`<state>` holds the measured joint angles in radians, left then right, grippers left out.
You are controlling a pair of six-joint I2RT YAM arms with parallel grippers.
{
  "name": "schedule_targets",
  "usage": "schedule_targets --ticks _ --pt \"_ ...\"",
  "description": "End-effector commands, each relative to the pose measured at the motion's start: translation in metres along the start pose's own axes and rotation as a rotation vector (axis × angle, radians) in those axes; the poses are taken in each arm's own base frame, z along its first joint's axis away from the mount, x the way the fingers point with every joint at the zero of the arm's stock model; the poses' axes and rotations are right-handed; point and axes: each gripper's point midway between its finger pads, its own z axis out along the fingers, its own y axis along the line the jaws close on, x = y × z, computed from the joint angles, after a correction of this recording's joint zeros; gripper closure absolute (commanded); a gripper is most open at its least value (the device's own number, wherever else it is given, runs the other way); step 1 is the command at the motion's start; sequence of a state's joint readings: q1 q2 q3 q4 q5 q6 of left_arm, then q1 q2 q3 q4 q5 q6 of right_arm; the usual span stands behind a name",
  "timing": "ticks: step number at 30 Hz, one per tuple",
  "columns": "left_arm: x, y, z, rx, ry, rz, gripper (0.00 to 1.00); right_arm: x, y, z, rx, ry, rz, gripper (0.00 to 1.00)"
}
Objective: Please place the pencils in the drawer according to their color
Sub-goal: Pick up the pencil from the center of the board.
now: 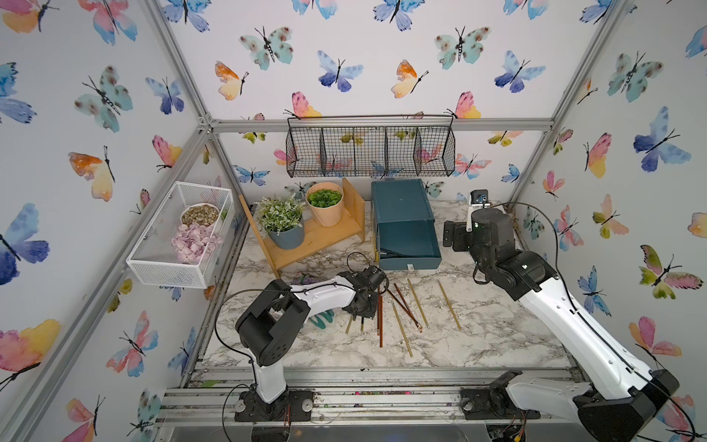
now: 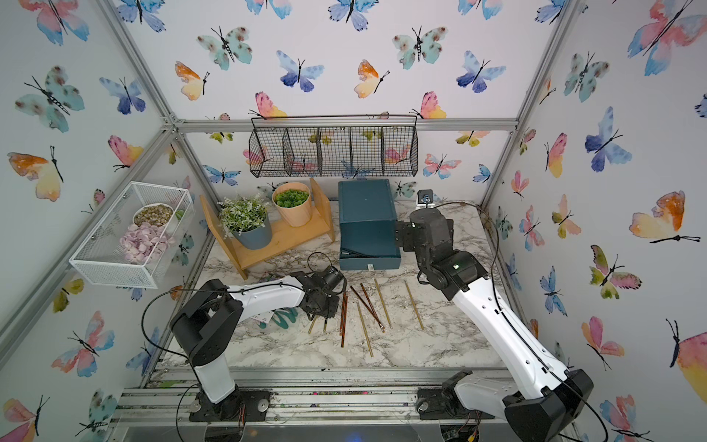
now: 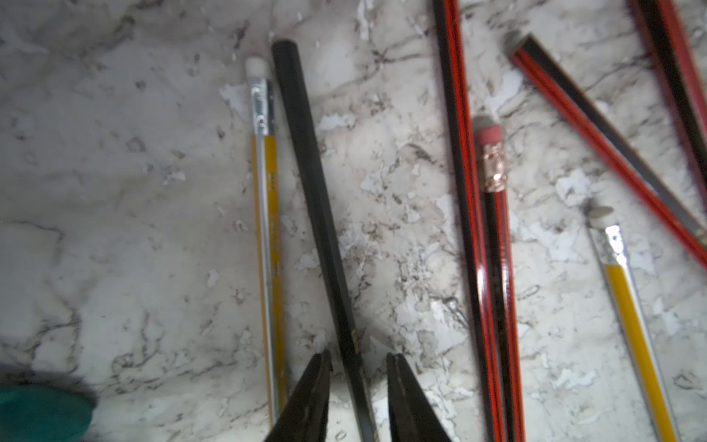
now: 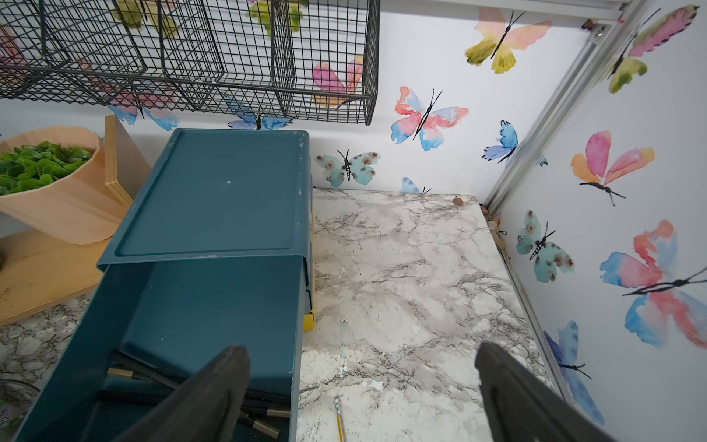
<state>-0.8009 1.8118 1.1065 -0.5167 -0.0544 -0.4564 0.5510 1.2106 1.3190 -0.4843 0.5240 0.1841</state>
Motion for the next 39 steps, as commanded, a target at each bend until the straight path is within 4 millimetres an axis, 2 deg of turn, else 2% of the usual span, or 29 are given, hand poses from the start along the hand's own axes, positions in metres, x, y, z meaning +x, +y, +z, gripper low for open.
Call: schedule_targets --ticks 1,4,18,22,24,29,35,39 --pt "0.024 0.012 0.008 -0.071 0.116 0.023 0.7 -0.004 -0.007 -0.003 0.027 -0.025 0.016 0.02" --pt "0.029 0.014 0.009 -0.086 0.152 0.037 0.75 -0.001 -0.007 -0.002 0.031 -0.018 0.014 0.01" --pt "0.045 0.018 0.013 -0.134 0.267 0.074 0.8 0.002 -0.01 0.001 0.058 -0.018 -0.001 0.02" --pt "0.054 0.018 0.012 -0.151 0.304 0.093 0.84 0.001 -0.01 0.002 0.06 -0.025 0.001 0.02" --pt "0.057 0.019 0.012 -0.156 0.314 0.097 0.9 0.001 -0.01 0.003 0.062 -0.03 0.001 0.02" --pt "0.058 0.02 0.015 -0.161 0.311 0.09 1.0 0.002 -0.01 0.005 0.067 -0.028 -0.005 0.01" --pt "0.056 0.017 0.018 -0.146 0.298 0.083 1.0 0.006 -0.009 0.005 0.063 -0.02 -0.008 0.02" --pt "0.046 0.018 0.013 -0.153 0.248 0.077 1.0 0.006 -0.008 0.005 0.057 -0.023 0.0 0.02"
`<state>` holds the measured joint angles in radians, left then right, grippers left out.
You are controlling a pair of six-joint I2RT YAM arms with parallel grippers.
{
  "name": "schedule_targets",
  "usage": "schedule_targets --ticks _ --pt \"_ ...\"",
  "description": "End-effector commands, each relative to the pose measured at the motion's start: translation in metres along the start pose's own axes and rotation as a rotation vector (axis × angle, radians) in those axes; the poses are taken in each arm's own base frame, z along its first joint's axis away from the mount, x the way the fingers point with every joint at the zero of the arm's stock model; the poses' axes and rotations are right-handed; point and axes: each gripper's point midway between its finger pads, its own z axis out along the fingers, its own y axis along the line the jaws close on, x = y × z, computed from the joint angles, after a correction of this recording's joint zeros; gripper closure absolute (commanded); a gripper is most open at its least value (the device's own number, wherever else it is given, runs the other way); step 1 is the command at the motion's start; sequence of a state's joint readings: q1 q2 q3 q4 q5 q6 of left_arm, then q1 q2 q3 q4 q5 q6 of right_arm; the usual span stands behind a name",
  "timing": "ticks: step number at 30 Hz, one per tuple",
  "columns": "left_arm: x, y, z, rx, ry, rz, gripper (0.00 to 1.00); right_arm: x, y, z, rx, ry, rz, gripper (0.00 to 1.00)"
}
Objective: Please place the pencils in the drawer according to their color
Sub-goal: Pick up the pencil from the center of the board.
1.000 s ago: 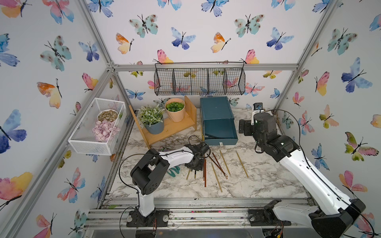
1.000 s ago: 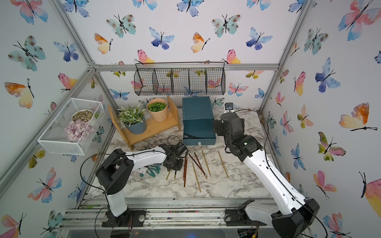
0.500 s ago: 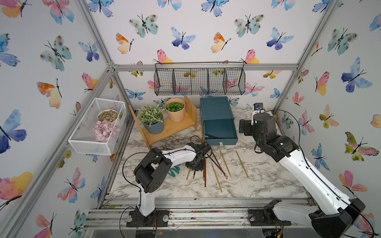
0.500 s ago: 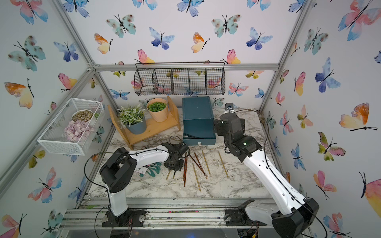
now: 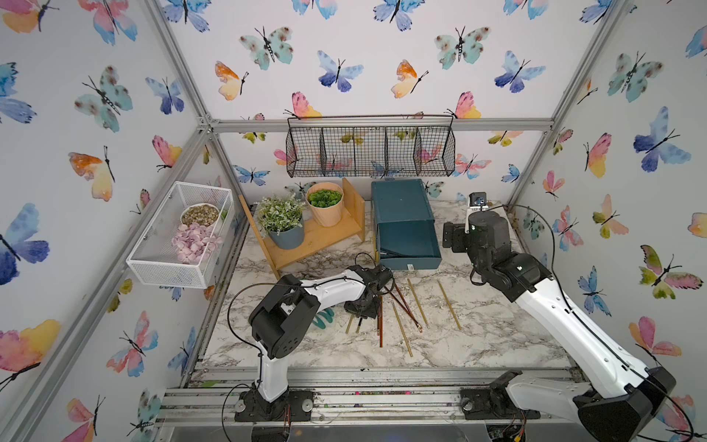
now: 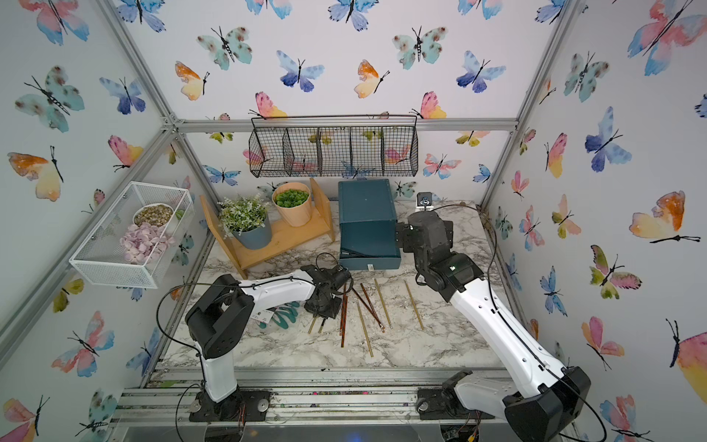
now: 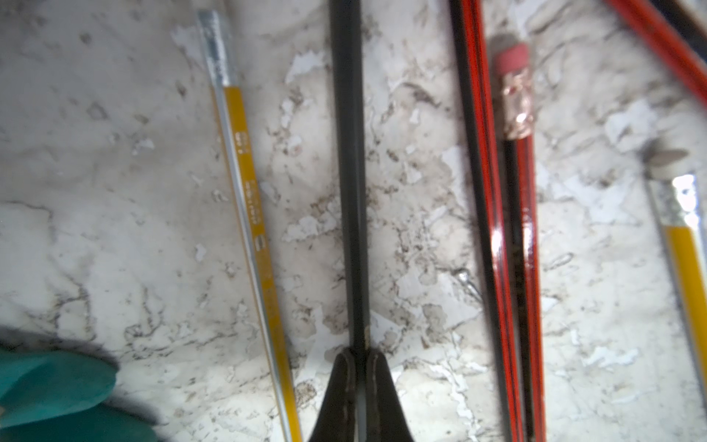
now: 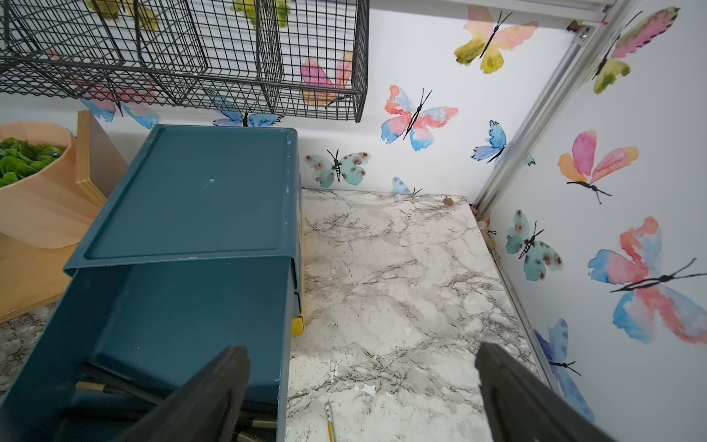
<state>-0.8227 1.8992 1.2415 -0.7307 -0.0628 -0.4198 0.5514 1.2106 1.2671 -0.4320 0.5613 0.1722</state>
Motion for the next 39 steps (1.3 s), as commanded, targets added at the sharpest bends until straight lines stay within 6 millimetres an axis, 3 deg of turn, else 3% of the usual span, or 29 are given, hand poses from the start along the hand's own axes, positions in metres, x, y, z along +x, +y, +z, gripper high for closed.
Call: schedule_targets --ticks 1,10,17,25,39 --pt "0.028 0.014 0.017 -0.071 0.091 0.005 1.0 -0.002 -0.005 -0.002 0.017 -0.017 0.015 0.01" --pt "0.006 0.009 -0.013 -0.035 -0.036 -0.017 1.0 -0.001 -0.003 -0.002 0.005 -0.016 0.028 0.02" --pt "0.002 0.017 -0.027 -0.052 -0.081 -0.035 1.0 0.0 -0.002 -0.002 -0.001 -0.016 0.034 0.02" --pt "-0.012 0.024 -0.062 -0.051 -0.203 -0.066 1.0 0.004 0.005 0.003 -0.02 0.005 0.031 0.02" --pt "-0.02 0.086 -0.104 -0.097 -0.324 -0.205 1.0 0.012 0.004 0.002 -0.023 0.023 0.046 0.01"
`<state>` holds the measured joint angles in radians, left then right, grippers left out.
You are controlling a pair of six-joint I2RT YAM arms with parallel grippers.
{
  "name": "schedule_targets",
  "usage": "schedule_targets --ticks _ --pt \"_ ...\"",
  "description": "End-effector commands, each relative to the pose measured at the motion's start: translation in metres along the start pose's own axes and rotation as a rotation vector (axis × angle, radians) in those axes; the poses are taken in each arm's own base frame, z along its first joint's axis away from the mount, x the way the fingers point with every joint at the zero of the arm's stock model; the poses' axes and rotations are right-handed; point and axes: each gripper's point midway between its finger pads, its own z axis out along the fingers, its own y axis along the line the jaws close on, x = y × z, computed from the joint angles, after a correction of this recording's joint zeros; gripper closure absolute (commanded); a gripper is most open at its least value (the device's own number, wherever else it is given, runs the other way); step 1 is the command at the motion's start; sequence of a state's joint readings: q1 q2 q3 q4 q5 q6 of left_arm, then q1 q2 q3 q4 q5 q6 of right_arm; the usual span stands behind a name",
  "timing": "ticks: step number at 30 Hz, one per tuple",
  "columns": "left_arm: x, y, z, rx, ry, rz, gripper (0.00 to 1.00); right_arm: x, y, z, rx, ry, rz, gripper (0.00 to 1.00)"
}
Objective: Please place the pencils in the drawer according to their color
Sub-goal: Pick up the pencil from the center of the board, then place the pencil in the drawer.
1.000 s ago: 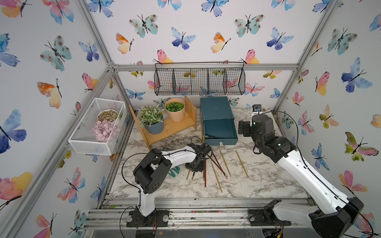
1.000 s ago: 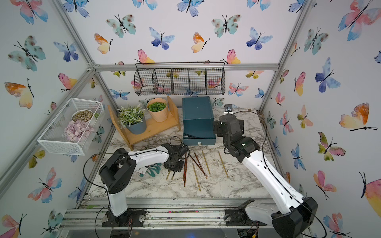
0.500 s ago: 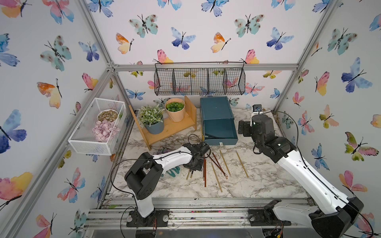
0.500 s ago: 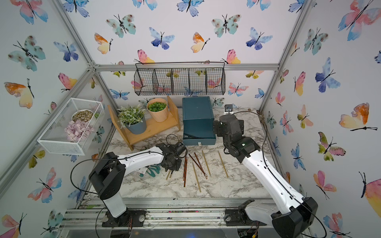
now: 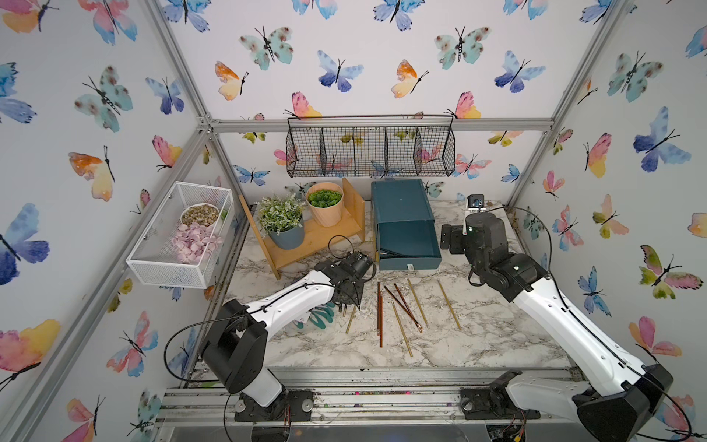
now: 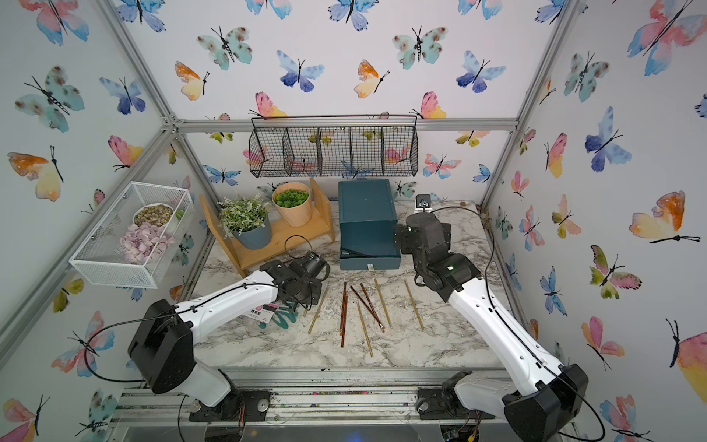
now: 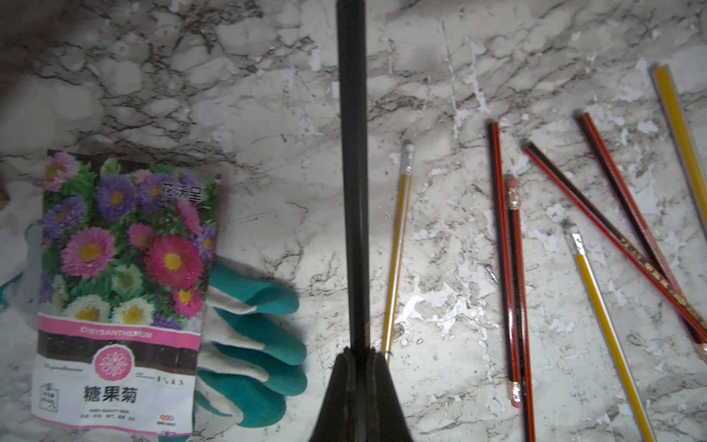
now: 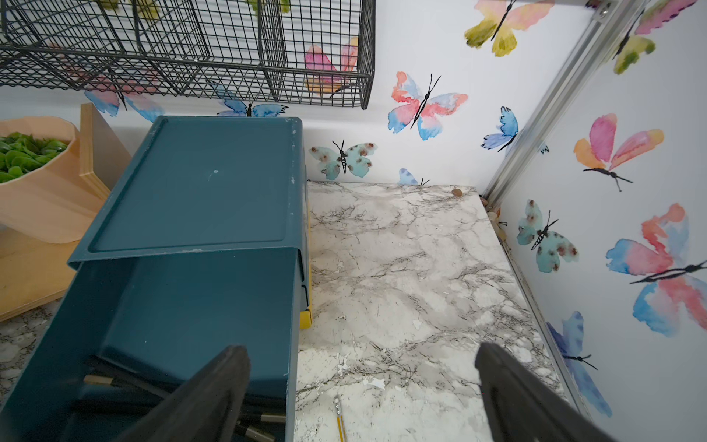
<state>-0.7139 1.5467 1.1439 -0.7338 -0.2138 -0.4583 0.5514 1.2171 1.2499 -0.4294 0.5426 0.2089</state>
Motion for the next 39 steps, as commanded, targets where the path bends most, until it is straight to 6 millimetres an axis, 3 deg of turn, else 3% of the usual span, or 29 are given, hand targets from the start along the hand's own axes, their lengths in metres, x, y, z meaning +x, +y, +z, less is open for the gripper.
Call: schedule_targets --ticks 1,6,12,16,24,32,39 --pt "-0.012 0.022 -0.016 -0.054 -0.06 -0.026 1.0 0.003 -0.002 -0.003 -0.004 0.0 0.027 0.02" --pt "-0.045 0.035 -0.043 -0.088 -0.195 -0.029 1.0 0.004 0.002 -0.004 -0.027 0.003 0.045 0.02" --pt "-0.093 0.025 -0.086 -0.04 -0.372 0.025 1.0 0.007 0.01 -0.002 -0.07 0.015 0.065 0.01" --pt "-0.119 0.004 -0.116 0.062 -0.481 0.115 1.0 0.009 0.016 -0.003 -0.106 0.02 0.084 0.01" --pt "-0.147 -0.046 -0.156 0.282 -0.619 0.301 1.0 0.01 0.016 -0.008 -0.128 0.009 0.124 0.02" --pt "-0.17 -0.091 -0.175 0.335 -0.725 0.448 1.0 0.005 0.005 -0.021 -0.12 -0.043 0.175 0.02" --pt "-0.181 -0.133 -0.174 0.364 -0.803 0.638 1.0 0.002 -0.008 -0.032 -0.092 -0.076 0.217 0.02"
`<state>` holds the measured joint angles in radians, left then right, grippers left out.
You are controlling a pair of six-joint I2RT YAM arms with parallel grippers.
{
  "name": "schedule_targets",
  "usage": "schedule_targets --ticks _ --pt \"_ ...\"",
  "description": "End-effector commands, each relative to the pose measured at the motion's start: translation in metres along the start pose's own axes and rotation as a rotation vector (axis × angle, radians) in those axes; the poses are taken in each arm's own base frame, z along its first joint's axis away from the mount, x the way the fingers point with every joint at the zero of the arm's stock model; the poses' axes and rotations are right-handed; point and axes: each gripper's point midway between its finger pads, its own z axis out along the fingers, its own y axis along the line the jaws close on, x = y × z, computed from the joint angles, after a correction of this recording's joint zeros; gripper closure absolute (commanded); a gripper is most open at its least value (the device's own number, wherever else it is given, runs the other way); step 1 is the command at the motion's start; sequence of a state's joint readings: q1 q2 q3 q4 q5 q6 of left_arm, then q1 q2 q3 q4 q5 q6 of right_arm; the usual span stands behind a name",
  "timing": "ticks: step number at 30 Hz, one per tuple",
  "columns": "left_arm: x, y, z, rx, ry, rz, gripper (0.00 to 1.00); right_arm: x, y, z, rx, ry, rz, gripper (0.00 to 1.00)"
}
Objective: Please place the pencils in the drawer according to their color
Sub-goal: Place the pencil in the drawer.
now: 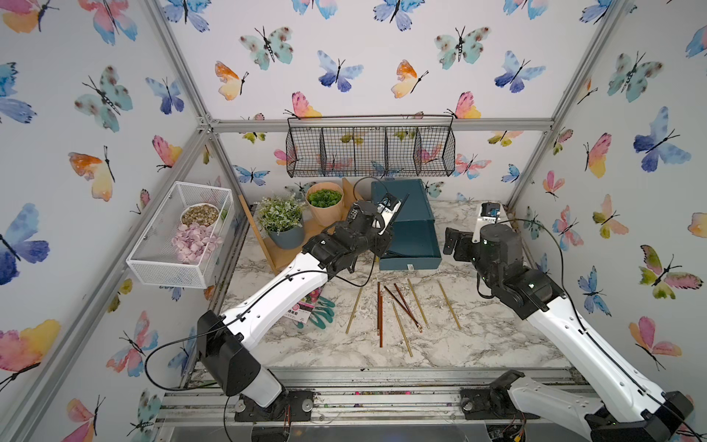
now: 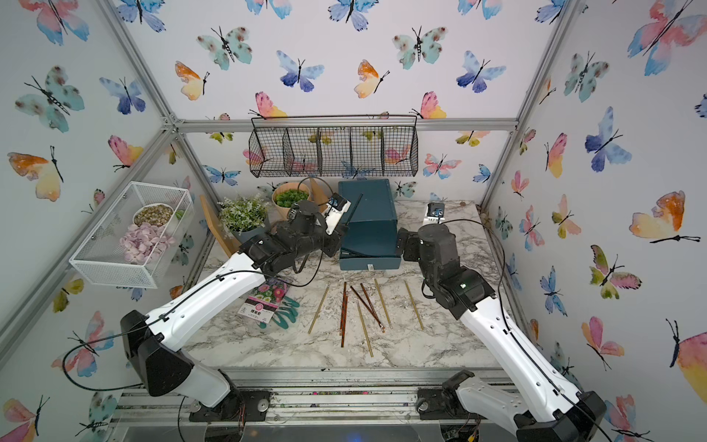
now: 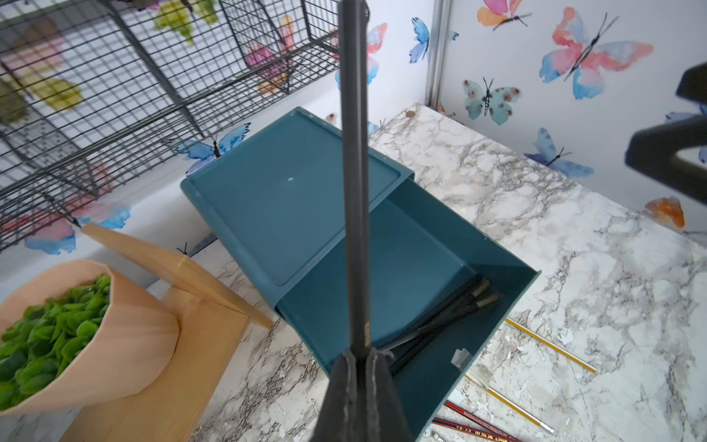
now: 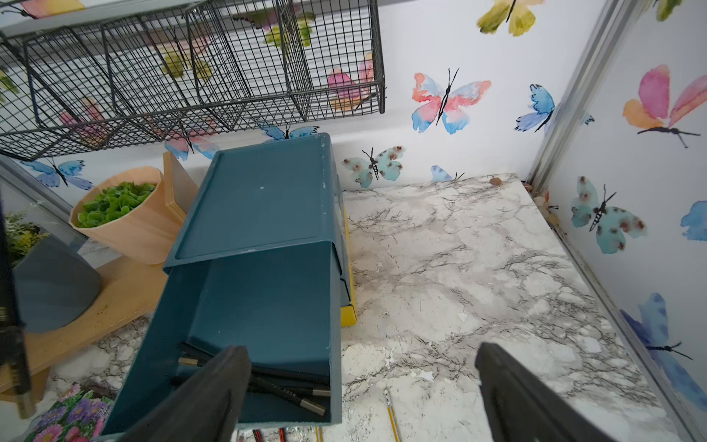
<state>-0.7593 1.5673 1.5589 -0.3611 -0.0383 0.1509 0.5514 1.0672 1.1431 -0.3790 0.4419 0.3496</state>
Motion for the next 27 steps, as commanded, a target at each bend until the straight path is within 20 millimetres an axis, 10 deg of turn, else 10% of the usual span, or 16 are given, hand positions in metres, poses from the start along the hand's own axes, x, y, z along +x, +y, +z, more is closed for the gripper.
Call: schedule_targets --ticks 1,22,27 --pt "-0.018 -0.019 0.011 0.057 -0.074 0.156 1.0 -0.002 -0.008 -0.005 0.024 -0.03 0.033 0.01" --pt "0.028 -0.024 0.084 0.065 0.095 0.384 1.0 0.006 -0.001 0.001 -0.001 0.003 0.027 0.02" --pt "0.026 -0.024 0.087 0.062 0.095 0.377 0.76 0.009 0.001 0.002 -0.01 0.017 0.024 0.02"
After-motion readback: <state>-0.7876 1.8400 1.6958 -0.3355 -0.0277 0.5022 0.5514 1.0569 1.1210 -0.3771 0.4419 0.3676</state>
